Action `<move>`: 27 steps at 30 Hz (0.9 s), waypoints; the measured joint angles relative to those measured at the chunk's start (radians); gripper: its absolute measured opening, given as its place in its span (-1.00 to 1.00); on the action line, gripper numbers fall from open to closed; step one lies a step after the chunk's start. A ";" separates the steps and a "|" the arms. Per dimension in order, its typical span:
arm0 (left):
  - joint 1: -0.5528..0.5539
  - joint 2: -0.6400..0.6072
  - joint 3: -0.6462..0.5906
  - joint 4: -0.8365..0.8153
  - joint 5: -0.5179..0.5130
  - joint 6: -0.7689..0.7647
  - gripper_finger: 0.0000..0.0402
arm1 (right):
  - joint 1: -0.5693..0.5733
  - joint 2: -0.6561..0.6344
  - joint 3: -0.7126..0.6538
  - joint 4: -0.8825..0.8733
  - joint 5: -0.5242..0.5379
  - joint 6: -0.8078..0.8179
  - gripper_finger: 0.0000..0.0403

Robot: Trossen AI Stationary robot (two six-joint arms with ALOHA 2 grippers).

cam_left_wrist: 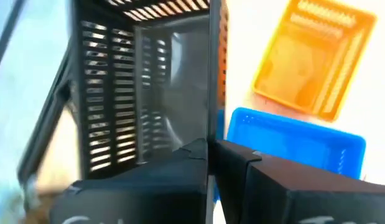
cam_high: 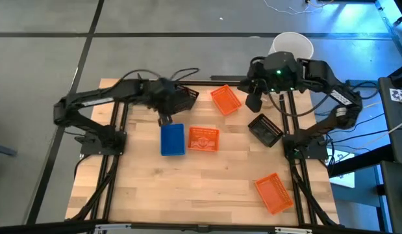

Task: Stack baskets by color
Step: Stack the left black bin on the top black bin

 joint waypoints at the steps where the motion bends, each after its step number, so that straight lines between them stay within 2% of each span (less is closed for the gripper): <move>1: 0.024 0.032 0.022 -0.005 0.024 0.068 -1.00 | -0.001 -0.029 -0.048 0.048 0.000 0.000 -0.52; 7: 0.129 0.217 0.133 -0.008 0.048 0.415 -1.00 | -0.002 -0.178 -0.301 0.278 0.002 -0.027 -0.52; 13: 0.203 0.339 0.159 -0.007 0.037 0.600 -1.00 | -0.002 -0.278 -0.460 0.409 0.002 -0.027 -0.52; 19: 0.234 0.394 0.160 -0.001 -0.057 0.728 -1.00 | -0.002 -0.326 -0.524 0.447 0.000 -0.027 -0.52; 24: 0.253 0.427 0.160 0.002 0.001 0.784 -1.00 | -0.002 -0.337 -0.531 0.454 0.000 -0.030 -0.52; 27: 0.255 0.447 0.160 0.005 -0.014 0.816 -1.00 | -0.002 -0.339 -0.531 0.453 0.000 -0.041 -0.52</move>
